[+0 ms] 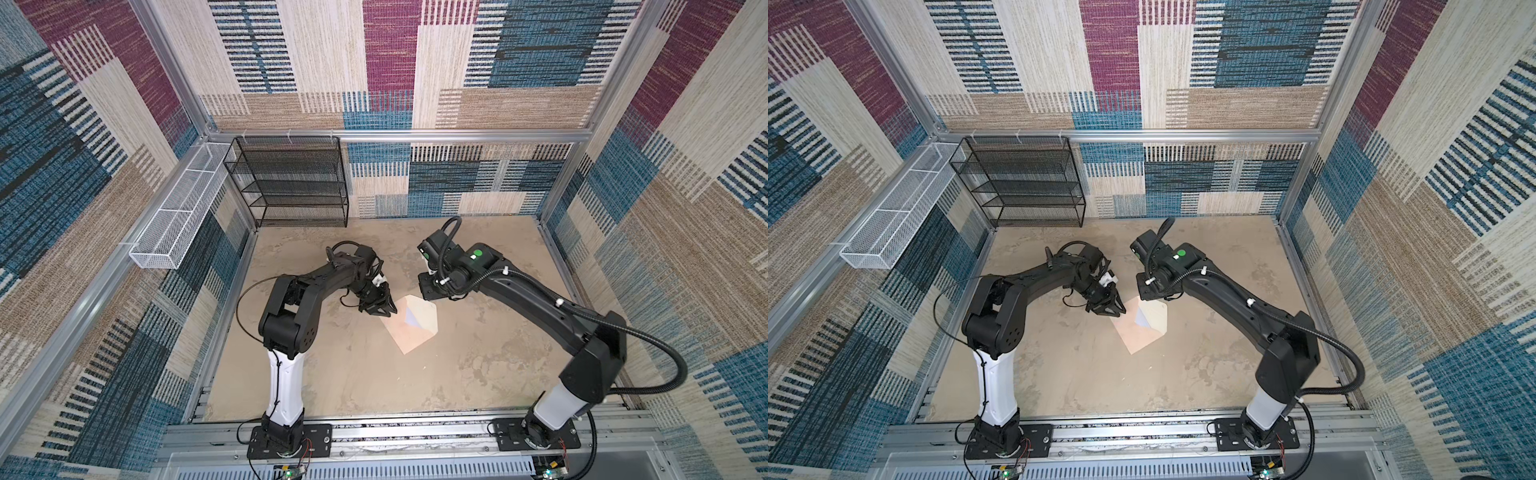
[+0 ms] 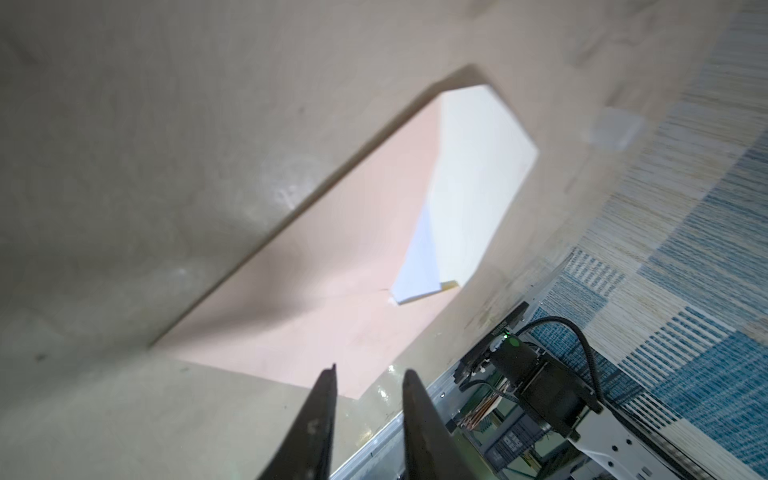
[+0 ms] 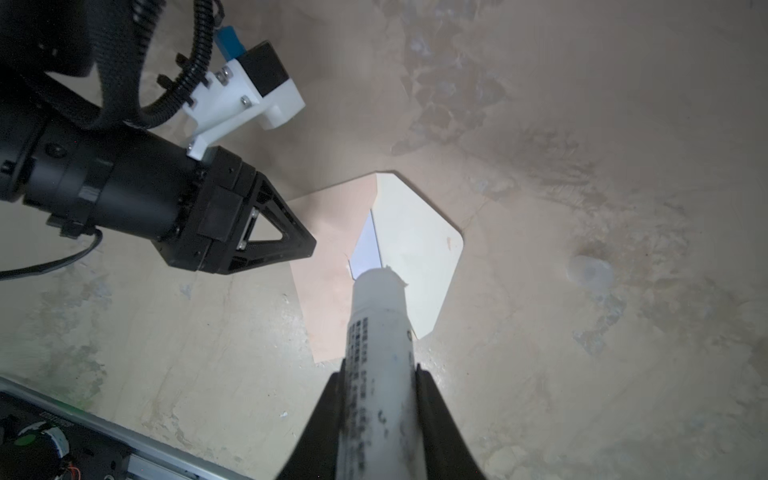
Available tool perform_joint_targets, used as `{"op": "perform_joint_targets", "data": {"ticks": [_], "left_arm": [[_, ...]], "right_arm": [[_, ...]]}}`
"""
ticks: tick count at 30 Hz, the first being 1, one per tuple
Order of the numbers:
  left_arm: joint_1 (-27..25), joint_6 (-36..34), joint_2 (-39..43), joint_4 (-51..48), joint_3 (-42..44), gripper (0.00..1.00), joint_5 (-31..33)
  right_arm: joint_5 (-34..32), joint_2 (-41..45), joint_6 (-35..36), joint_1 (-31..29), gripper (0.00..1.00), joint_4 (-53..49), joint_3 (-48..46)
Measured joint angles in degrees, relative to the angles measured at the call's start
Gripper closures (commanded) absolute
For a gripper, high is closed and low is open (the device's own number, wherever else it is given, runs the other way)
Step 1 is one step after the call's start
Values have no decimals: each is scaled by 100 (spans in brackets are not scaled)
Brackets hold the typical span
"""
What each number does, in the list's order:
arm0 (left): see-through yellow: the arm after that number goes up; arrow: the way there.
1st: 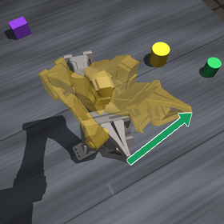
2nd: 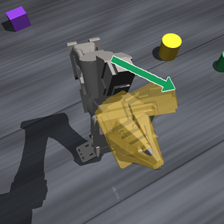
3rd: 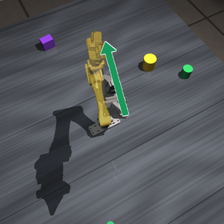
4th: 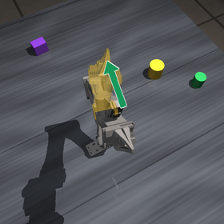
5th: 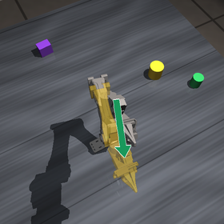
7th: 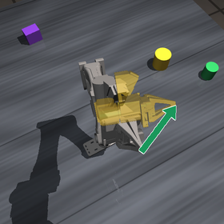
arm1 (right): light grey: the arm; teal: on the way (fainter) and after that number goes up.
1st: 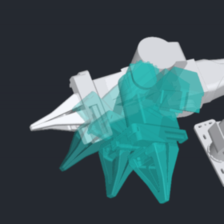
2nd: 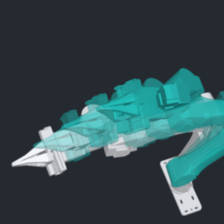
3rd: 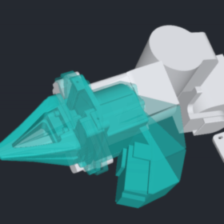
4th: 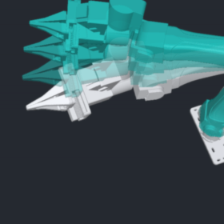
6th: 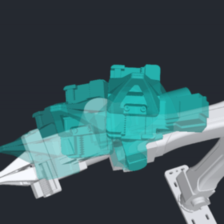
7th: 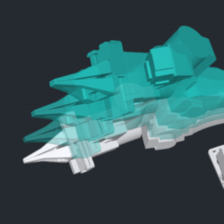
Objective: Place the letter into the envelope and seal it
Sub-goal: 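Lift the glue stick off the envelope with the right while the left rises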
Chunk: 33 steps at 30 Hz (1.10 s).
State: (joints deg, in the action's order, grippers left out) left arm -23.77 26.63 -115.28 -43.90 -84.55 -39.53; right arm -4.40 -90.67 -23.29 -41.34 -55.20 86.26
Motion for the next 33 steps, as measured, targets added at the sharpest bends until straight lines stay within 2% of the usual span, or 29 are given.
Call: {"op": "perform_joint_targets", "data": {"ticks": [7, 10, 13, 20, 23, 29, 33], "left_arm": [[-26, 542, 1281, 813, 216, 53, -269], [-33, 1069, 1786, 1384, 455, 50, -284], [-109, 1818, 2118, 2282, 678, 48, -269], [-623, 3383, 2197, 4142, 542, 39, -9], [-807, 3891, 2155, 4819, 498, 35, 90], [-1016, 4323, 2116, 5366, 435, 34, 341], [-1130, 4428, 2050, 5480, 350, 38, 339]], "right_arm": [[-238, 2162, 155, 22, 100, 3027, -2553], [-417, 2747, 337, 42, 100, 4210, -3370], [-586, 2983, 452, 44, 100, 5368, -3932], [-868, 2754, 514, 46, 100, 7219, -4295], [-907, 2529, 514, 50, 100, 7549, -4194], [-1082, 2398, 503, 76, 100, 7956, -4168], [-1069, 2328, 457, 85, 100, 8089, -4120]]}}
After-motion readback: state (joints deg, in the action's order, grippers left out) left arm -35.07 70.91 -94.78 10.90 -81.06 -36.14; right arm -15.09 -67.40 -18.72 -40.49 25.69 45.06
